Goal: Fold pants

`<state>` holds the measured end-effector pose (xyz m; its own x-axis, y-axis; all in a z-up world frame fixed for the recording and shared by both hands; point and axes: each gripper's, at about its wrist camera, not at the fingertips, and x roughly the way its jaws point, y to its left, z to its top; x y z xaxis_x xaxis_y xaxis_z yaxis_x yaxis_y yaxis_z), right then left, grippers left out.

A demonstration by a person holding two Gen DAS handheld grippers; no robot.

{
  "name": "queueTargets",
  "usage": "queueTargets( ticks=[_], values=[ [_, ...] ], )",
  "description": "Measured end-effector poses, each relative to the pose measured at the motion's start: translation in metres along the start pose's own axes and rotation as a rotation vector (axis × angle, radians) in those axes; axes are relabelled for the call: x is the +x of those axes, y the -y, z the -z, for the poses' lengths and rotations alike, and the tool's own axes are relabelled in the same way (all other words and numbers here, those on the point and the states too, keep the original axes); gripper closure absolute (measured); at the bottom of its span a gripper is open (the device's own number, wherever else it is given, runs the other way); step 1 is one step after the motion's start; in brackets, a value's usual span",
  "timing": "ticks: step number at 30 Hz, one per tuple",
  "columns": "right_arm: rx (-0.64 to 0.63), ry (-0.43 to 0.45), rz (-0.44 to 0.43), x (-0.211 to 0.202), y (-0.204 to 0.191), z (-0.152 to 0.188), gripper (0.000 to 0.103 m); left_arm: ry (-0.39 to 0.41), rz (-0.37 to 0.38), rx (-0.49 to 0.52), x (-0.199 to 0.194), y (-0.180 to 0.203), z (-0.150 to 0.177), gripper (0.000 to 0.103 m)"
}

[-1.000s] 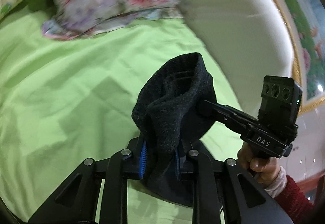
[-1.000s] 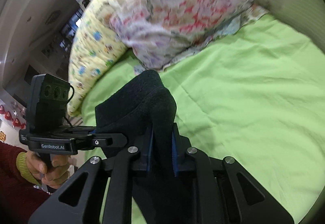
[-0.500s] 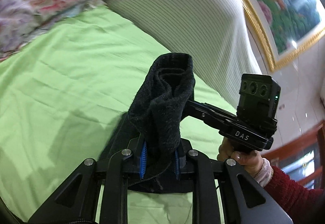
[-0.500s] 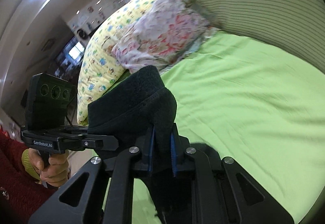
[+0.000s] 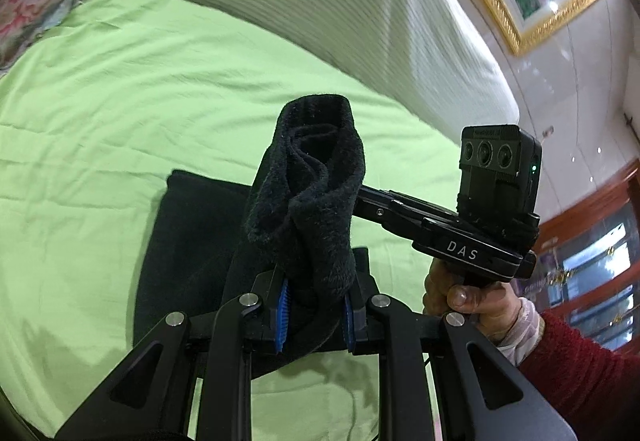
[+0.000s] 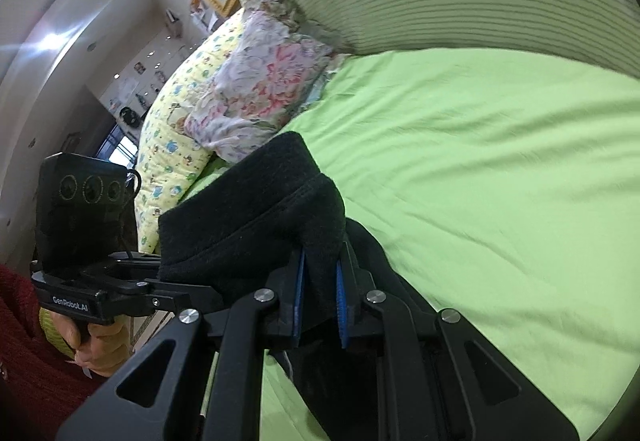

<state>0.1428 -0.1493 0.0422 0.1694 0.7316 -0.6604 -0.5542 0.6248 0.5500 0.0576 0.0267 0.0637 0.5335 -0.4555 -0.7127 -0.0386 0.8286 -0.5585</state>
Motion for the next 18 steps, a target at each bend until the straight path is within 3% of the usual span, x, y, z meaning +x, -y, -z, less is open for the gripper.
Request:
queueTargets(
  ticks=[14,18],
  values=[
    [0.092,0.011,0.047,-0.018,0.032,0.046,0.087,-0.1,-0.025,0.138,0.059,0.032,0.016,0.083],
    [0.148,0.008,0.087,-0.024,0.045,0.059,0.081,-0.128,-0.04,0.213,0.078,0.044,0.026,0.079]
  ],
)
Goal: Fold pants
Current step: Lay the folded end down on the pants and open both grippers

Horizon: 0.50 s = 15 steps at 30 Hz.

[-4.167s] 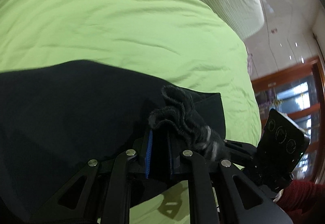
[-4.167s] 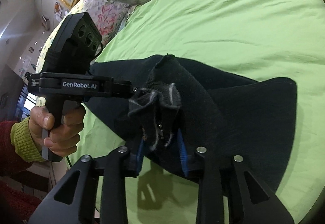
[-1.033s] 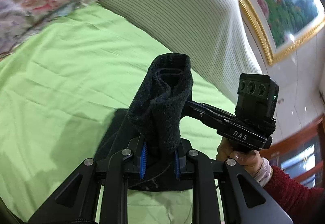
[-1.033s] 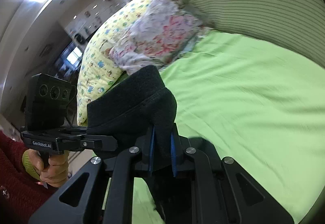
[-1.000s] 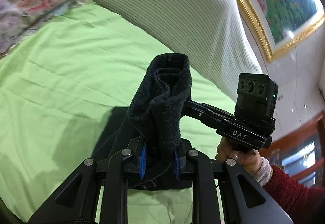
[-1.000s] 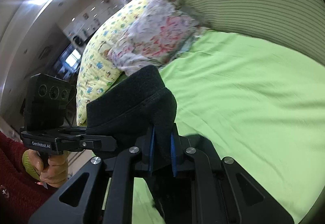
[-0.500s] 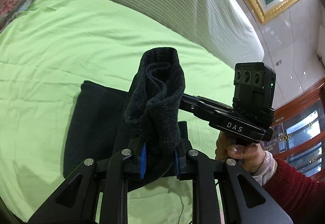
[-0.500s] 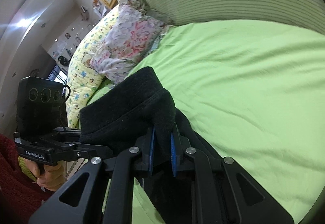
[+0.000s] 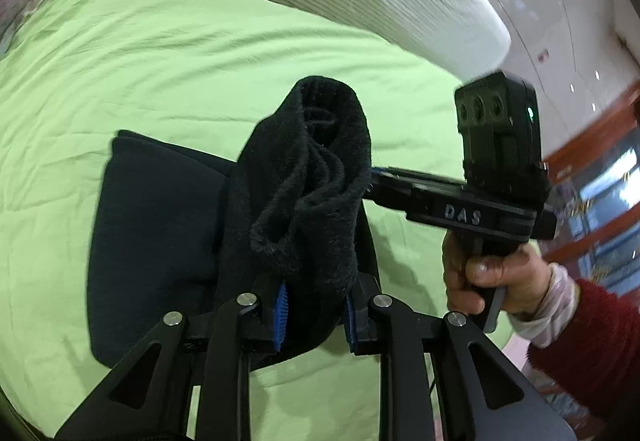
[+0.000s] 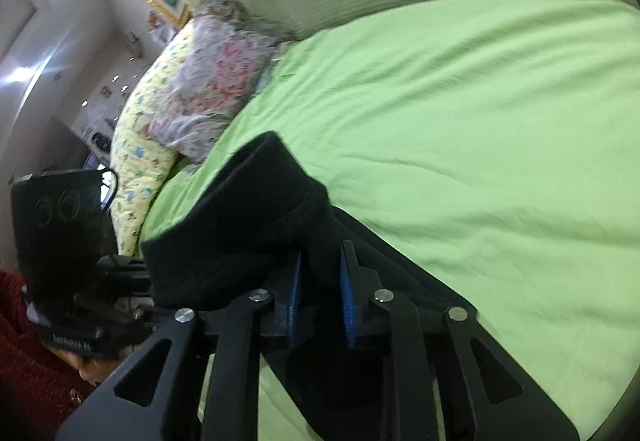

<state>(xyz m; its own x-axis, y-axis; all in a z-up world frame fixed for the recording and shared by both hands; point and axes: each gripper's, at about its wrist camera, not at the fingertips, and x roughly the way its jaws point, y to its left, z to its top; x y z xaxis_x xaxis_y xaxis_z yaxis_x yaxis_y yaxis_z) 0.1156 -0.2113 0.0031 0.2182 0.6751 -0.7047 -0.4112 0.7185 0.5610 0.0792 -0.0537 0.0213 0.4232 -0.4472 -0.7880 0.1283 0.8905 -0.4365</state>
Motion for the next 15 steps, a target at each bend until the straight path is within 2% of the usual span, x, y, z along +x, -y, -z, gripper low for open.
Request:
queueTargets(
  ticks=[4,6,11,12,15],
  values=[
    [0.051,0.015,0.048,-0.01,0.011,0.01,0.081,-0.022,-0.025,0.08,0.02,0.02,0.0,0.07],
    [0.084,0.02,0.088,-0.016,0.018,0.017,0.081,-0.036,-0.031,0.102,0.03,0.026,0.0,0.058],
    [0.181,0.058,0.183,-0.035,0.028,0.033,0.081,-0.078,-0.013,0.131,0.049,0.039,-0.003,0.047],
    [0.205,0.075,0.193,-0.04,0.029,0.037,0.079,-0.083,-0.006,0.135,0.05,0.04,-0.004,0.045],
    [0.279,0.131,0.249,-0.057,0.031,0.048,0.064,-0.089,0.018,0.13,0.048,0.04,-0.009,0.044]
  ],
)
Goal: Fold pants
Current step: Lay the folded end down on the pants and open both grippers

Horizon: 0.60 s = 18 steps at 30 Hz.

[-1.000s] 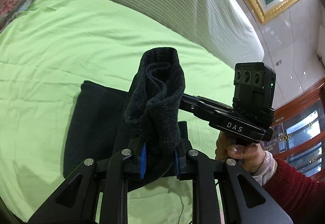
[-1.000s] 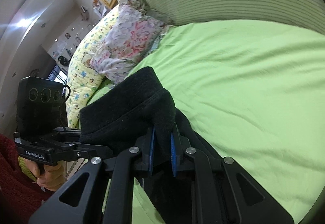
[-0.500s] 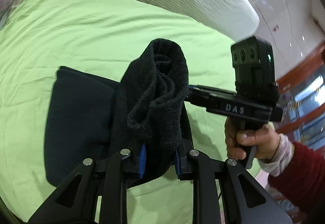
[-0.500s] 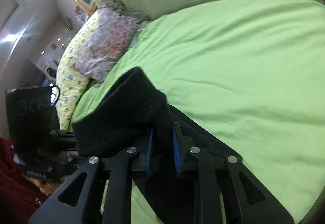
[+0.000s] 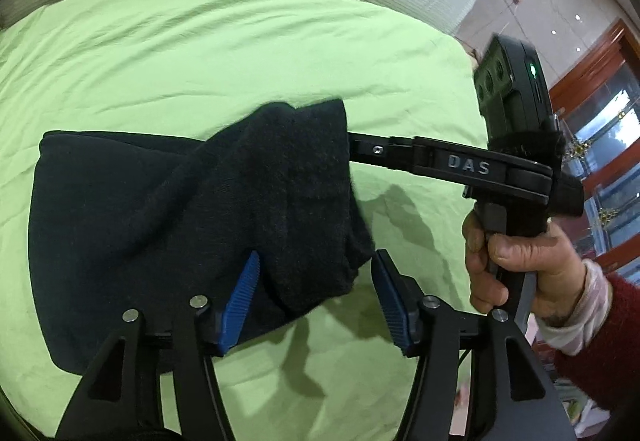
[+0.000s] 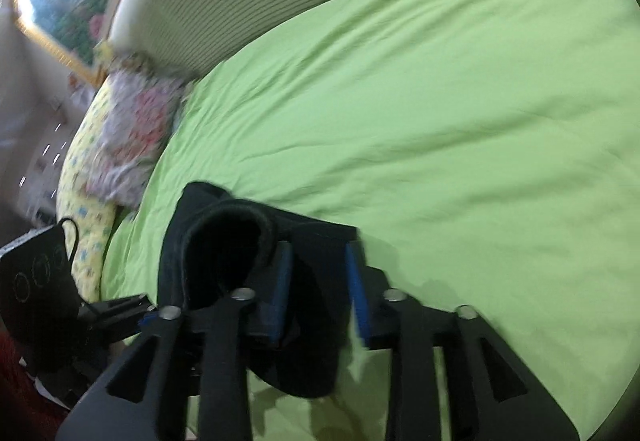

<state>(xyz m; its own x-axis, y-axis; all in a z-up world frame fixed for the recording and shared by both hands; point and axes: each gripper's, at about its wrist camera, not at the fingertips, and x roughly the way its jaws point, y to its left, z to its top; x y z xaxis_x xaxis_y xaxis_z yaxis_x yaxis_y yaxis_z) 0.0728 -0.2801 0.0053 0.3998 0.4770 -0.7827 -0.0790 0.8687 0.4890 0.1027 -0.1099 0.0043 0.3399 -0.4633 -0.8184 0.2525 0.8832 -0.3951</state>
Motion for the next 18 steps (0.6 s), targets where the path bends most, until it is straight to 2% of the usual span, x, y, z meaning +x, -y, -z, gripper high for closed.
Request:
queueTargets(
  ticks=[4,8,10,15,18],
  values=[
    [0.073,0.068,0.028,-0.018,0.003,0.009,0.052,0.022,0.035,-0.021,-0.014,-0.009,-0.009,0.042],
    [0.121,0.121,0.042,-0.034,-0.001,0.019,0.047,0.058,0.026,-0.054,-0.03,-0.027,-0.008,0.039],
    [0.132,0.135,0.053,-0.041,-0.005,0.024,0.037,0.074,0.024,-0.091,-0.039,-0.042,-0.009,0.039],
    [0.133,0.156,0.073,-0.046,-0.027,0.033,0.029,0.093,-0.03,-0.169,-0.047,-0.076,-0.011,0.036],
    [0.098,0.15,0.085,-0.041,-0.042,0.038,0.028,0.102,-0.046,-0.22,-0.05,-0.095,-0.011,0.035]
  ],
)
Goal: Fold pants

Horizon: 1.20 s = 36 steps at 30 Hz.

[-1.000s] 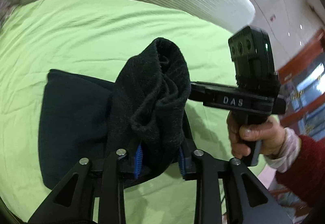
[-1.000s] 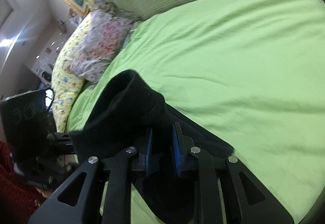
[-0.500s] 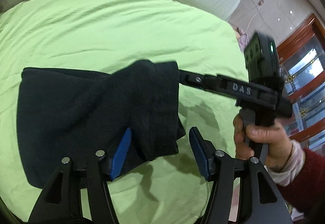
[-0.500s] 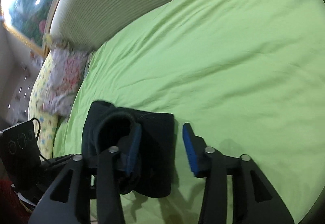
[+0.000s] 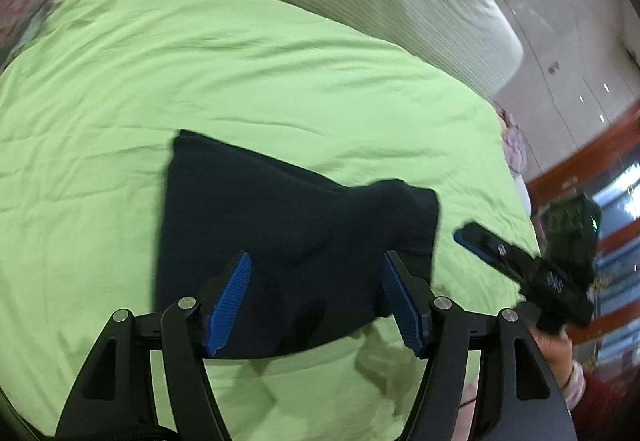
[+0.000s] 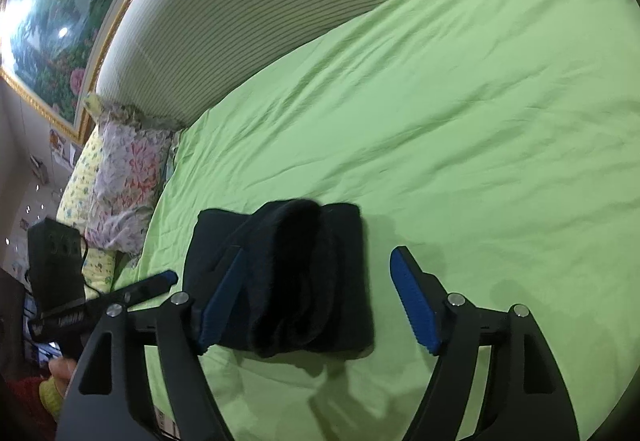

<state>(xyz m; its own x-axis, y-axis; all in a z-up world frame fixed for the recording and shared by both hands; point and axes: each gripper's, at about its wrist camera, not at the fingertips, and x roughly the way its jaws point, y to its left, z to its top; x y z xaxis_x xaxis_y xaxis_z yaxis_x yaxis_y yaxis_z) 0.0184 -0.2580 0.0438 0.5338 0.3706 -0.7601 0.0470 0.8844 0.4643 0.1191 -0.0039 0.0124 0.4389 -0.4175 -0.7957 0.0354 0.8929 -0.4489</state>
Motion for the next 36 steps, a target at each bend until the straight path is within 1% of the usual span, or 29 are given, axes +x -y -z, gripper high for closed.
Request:
queueTargets(
  ticks=[1,7,11,14,18,20,24,33,36],
  values=[
    [-0.012,-0.005,0.005,0.001,-0.003,0.003,0.027,0.003,-0.006,-0.01,0.002,0.001,0.002,0.035],
    [-0.073,-0.027,0.031,0.013,-0.026,0.01,0.026,0.021,-0.036,-0.062,-0.011,-0.02,0.0,0.03],
    [-0.079,-0.034,0.05,0.019,-0.032,0.009,0.026,0.014,-0.042,-0.086,-0.015,-0.036,0.002,0.029],
    [-0.072,-0.041,0.054,0.023,-0.032,0.009,0.025,0.006,-0.046,-0.097,-0.014,-0.04,0.004,0.028],
    [-0.05,-0.057,0.057,0.03,-0.029,0.011,0.025,-0.009,-0.05,-0.11,-0.013,-0.044,0.008,0.028],
    [-0.041,-0.065,0.064,0.034,-0.028,0.012,0.025,-0.022,-0.058,-0.132,-0.009,-0.048,0.008,0.028],
    [-0.026,-0.082,0.078,0.041,-0.02,0.015,0.025,-0.04,-0.058,-0.145,0.0,-0.052,0.008,0.028],
    [0.003,-0.116,0.177,0.048,0.011,0.019,0.025,-0.076,-0.081,-0.158,0.024,-0.062,0.009,0.027],
    [0.042,-0.126,0.148,0.048,0.016,0.019,0.025,-0.088,-0.081,-0.174,0.03,-0.067,0.01,0.027]
  ],
)
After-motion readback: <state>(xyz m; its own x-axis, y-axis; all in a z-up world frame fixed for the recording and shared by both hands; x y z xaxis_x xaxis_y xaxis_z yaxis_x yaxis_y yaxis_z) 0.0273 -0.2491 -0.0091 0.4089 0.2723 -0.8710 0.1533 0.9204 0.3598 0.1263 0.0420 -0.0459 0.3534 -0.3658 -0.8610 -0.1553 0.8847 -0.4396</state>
